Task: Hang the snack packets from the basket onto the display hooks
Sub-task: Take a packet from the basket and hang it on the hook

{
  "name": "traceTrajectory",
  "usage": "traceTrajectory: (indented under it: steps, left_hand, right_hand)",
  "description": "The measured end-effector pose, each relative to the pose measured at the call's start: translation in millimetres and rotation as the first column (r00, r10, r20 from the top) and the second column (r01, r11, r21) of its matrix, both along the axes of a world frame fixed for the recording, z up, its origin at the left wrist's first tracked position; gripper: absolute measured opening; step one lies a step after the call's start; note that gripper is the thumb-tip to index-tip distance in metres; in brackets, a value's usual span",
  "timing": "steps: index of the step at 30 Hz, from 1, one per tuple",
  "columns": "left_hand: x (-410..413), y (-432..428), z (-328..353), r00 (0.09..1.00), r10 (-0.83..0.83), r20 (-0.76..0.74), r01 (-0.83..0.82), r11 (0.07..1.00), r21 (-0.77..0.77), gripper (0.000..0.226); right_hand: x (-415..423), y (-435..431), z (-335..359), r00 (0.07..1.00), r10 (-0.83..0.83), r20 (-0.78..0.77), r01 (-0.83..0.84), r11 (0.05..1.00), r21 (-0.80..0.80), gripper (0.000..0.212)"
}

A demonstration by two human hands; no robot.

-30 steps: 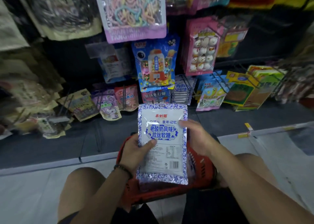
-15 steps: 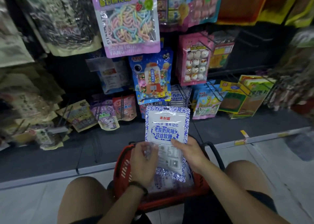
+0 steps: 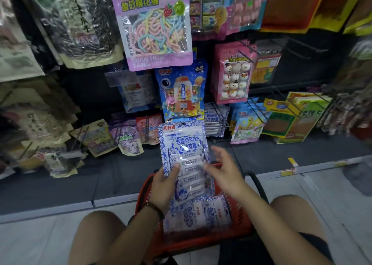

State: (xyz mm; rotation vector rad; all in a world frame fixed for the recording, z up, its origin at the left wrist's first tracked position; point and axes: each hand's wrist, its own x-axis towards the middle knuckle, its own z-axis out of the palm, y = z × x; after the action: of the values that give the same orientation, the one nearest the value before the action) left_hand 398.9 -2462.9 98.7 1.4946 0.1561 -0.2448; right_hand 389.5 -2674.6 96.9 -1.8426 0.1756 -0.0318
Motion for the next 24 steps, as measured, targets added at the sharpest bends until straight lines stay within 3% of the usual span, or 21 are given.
traceTrajectory:
  steps: [3,7,11,14,20,22,24]
  left_hand:
    - [3.4,8.8,6.2,0.997,-0.064,-0.032,0.064,0.998,0.000,0.025]
    - [9.4,8.1,9.2,0.993,-0.112,0.020,0.112,0.994,0.008,0.028]
    - [18.5,-1.1,13.9,0.985,-0.149,0.089,0.147,0.989,0.025,0.031]
    - [31.7,-8.0,16.5,0.986,-0.134,0.097,0.126,0.989,0.075,0.031]
    - [70.5,-31.5,20.4,0.957,-0.168,0.236,0.111,0.965,0.238,0.027]
    - [89.7,-40.4,14.6,0.947,-0.207,0.244,0.120,0.936,0.331,0.019]
    - [106.9,-48.9,5.9,0.928,-0.266,0.262,0.166,0.922,0.349,0.011]
  right_hand:
    - [9.8,-16.6,7.2,0.992,-0.026,-0.123,0.049,0.981,0.186,0.071]
    - [21.0,-31.4,-10.6,0.995,0.019,-0.101,-0.006,0.991,0.131,0.081]
    - [24.7,-32.1,-5.0,1.000,0.003,0.018,-0.006,0.985,0.175,0.028]
    - [28.7,-36.8,-4.7,0.999,-0.027,0.046,0.017,0.975,0.219,0.023]
    - [46.4,-58.1,-12.1,0.985,-0.156,0.076,0.150,0.985,0.079,0.004]
    - [57.3,-69.3,-13.2,0.976,-0.201,0.080,0.198,0.979,0.043,0.024]
    - [67.4,-81.4,-15.2,0.967,-0.229,0.107,0.229,0.973,0.015,0.027]
